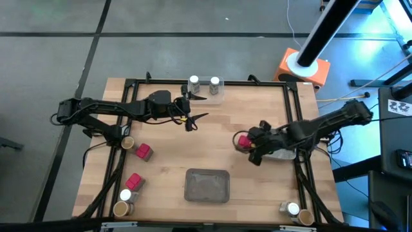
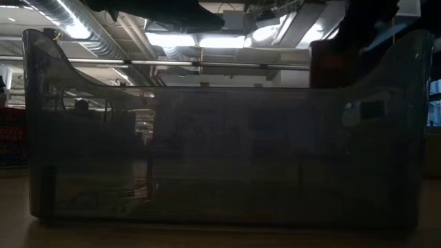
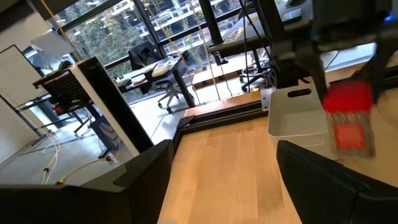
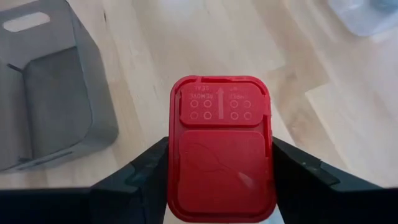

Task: Sort spices by type
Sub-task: Put the red seasoning can into the gray bin

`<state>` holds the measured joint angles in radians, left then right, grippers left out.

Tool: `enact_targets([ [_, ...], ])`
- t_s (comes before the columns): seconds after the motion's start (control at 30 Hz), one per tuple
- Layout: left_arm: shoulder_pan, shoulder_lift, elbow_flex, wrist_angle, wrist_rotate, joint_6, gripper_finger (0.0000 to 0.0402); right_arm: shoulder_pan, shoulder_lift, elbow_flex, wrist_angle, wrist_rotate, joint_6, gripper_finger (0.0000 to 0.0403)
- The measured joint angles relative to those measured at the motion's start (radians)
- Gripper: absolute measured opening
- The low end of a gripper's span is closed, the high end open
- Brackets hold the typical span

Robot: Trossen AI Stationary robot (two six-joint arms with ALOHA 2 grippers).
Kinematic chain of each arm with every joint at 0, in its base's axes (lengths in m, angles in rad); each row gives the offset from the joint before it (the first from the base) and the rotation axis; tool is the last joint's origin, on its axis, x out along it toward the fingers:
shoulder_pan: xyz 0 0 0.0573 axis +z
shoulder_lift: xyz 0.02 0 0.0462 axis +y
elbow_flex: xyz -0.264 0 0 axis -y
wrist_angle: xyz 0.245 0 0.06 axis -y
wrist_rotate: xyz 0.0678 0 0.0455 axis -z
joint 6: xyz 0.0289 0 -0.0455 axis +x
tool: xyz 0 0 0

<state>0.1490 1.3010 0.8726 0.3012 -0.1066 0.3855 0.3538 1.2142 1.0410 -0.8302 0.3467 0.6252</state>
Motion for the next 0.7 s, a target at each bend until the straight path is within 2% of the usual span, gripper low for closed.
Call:
enact_targets([
  [0.33, 0.0, 0.0, 0.0, 0.0, 0.0, 0.006, 0.0276, 0.0, -0.171, 0.001, -0.233, 0.001, 0.076, 0.0221],
  [0.7, 0.0, 0.0, 0.0, 0.0, 0.0, 0.005, 0.0276, 0.0, -0.2, -0.027, -0.401, 0.001, 0.105, 0.0221],
])
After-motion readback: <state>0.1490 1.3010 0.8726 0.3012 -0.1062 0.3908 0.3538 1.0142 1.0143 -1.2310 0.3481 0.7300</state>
